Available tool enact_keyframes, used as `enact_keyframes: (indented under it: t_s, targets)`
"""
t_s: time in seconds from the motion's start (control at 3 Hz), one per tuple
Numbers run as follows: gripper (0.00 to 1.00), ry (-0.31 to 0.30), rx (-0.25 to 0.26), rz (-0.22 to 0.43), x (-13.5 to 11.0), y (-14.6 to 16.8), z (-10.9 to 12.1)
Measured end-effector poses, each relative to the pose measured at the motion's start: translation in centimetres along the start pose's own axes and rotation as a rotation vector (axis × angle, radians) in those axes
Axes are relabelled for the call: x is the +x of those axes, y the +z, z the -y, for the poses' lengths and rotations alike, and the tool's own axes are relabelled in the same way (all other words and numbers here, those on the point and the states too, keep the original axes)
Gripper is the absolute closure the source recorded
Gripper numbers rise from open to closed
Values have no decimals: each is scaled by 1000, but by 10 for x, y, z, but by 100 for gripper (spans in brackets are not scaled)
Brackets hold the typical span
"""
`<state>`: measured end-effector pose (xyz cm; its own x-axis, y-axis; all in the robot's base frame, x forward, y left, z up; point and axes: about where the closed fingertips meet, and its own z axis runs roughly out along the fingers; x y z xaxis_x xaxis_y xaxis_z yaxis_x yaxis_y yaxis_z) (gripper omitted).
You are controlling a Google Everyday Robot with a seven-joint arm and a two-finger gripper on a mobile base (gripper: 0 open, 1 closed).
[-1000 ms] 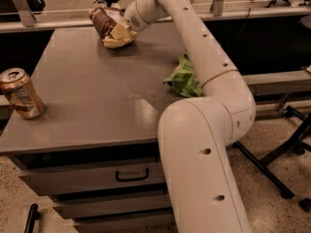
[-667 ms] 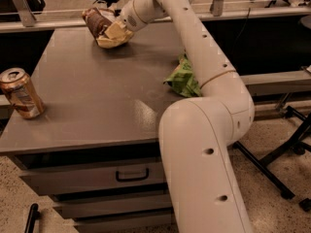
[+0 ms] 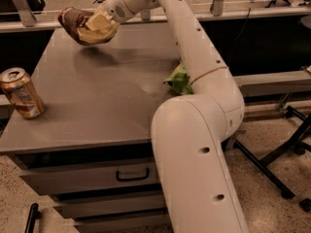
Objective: Move brown chip bag near orange can
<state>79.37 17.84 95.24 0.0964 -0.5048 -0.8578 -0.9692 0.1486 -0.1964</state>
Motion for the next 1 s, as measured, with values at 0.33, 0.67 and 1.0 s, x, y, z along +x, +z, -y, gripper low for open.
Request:
enact_keyframes:
  t_s: [0.33,0.67,1.0]
  targets:
    - [100,-24,-7,-35,-19,-20,-13]
    - [100,-23,-3,-63,-28,-44,-24]
    - [100,-25,-7,-60,-30,-71,-41]
